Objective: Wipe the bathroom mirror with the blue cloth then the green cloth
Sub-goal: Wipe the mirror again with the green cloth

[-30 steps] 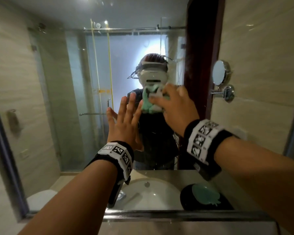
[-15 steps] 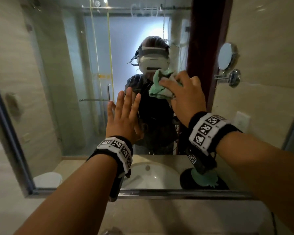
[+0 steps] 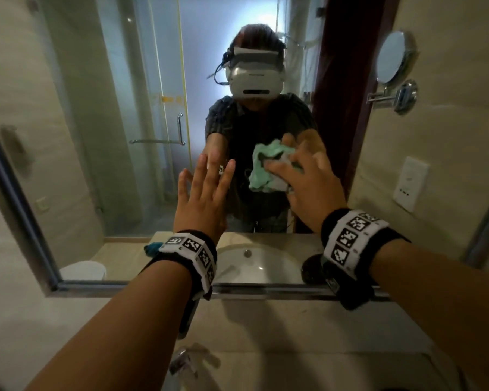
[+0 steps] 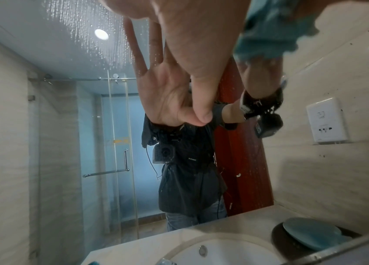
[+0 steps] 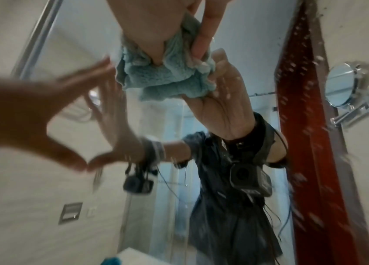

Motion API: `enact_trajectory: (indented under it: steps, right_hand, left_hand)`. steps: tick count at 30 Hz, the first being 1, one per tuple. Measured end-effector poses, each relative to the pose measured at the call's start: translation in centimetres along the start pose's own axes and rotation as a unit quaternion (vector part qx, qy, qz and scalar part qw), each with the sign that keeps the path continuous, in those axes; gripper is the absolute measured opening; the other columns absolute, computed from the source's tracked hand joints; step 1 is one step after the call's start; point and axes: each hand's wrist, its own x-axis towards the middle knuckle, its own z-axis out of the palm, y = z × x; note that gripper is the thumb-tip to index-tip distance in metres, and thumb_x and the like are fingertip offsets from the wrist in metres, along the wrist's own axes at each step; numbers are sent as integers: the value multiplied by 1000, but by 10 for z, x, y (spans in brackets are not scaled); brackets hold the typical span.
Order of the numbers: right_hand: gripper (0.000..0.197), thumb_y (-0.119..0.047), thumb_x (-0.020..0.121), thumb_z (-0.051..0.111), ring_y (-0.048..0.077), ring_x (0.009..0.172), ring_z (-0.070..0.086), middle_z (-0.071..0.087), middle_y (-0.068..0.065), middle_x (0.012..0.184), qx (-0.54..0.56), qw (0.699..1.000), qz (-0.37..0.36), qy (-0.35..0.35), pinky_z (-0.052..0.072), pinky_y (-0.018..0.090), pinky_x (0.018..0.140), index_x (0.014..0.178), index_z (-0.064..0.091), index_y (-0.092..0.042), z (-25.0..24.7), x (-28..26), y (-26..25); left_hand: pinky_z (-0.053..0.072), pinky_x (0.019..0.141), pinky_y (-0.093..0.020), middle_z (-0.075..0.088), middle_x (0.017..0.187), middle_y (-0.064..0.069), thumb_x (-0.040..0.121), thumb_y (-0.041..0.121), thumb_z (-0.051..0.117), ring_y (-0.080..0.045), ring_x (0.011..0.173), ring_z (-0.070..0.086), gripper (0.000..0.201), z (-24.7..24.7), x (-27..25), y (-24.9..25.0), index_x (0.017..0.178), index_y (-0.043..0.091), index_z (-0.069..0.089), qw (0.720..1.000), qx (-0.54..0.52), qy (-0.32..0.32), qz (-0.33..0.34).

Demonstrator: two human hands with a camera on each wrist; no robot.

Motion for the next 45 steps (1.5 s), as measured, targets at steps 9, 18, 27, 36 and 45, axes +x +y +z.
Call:
enact_trajectory:
  steps: [9,18,27,36,45]
  right_hand:
    - [40,-16,71,74,38,84,53,56,12,110,-66,986,-137,-76,52,41,59,109,63,-20,51,-44,-15]
    - [42,-20,62,79,30,83,51,53,8,108,-76,978,-179,-68,47,33,54,103,66,-21,51,-61,-3]
    - [48,-20,65,82,28,81,45,44,7,110,-30,993,-116,-7,47,30,54,110,66,-22,79,-87,-11]
    - [27,-11,74,68,27,74,59,65,8,100,-73,966,-206,-137,54,32,57,100,68,-20,106,-180,12]
    - [37,-9,72,63,30,96,37,40,8,114,-98,994,-25,34,51,39,66,108,69,-15,35,-100,38]
  left_hand:
    - [-3,116,-53,-26,154,-10,79,32,69,-27,140,-26,115,13,-10,2,142,24,-27,1000,-17,2,11]
    - [-7,114,-55,-34,149,-8,69,44,78,-28,136,-33,132,32,-29,7,141,24,-30,999,-22,-29,5]
    - [-2,114,-59,-23,152,-14,67,52,75,-35,141,-20,130,66,-46,26,145,20,-23,1000,-16,2,-4]
    - [3,114,-59,-20,154,-13,64,48,78,-33,141,-19,132,81,-53,30,147,19,-21,1000,4,24,-14]
    - [7,113,-58,-18,156,-12,60,33,84,-33,143,-12,129,75,-49,26,150,24,-8,997,29,70,-1]
